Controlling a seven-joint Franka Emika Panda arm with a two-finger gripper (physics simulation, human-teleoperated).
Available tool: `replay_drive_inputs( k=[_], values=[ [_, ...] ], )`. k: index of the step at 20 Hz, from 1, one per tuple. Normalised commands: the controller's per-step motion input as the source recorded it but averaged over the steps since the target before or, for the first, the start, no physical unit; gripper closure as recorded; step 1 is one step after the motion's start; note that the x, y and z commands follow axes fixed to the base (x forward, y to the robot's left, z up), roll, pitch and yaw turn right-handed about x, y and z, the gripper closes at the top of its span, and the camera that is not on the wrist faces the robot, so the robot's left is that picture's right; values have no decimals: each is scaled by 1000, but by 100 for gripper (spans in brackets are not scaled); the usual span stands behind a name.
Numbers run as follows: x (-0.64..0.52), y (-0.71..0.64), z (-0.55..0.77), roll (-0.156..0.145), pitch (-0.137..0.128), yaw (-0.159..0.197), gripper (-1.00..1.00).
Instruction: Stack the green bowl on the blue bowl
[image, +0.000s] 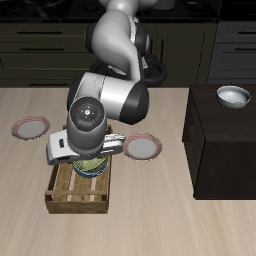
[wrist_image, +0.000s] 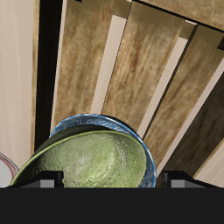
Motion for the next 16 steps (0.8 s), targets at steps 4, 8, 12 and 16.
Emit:
replay_drive_inputs(
  k=[4,8,12,16],
  values=[
    [-119,294,328,57,-36,0,-100],
    [-114,145,281,31,-39,-12,-100],
    [-184,117,300,2,-39,-5,-100],
    [-292,142,370,19,-4,-68,-100]
  ],
)
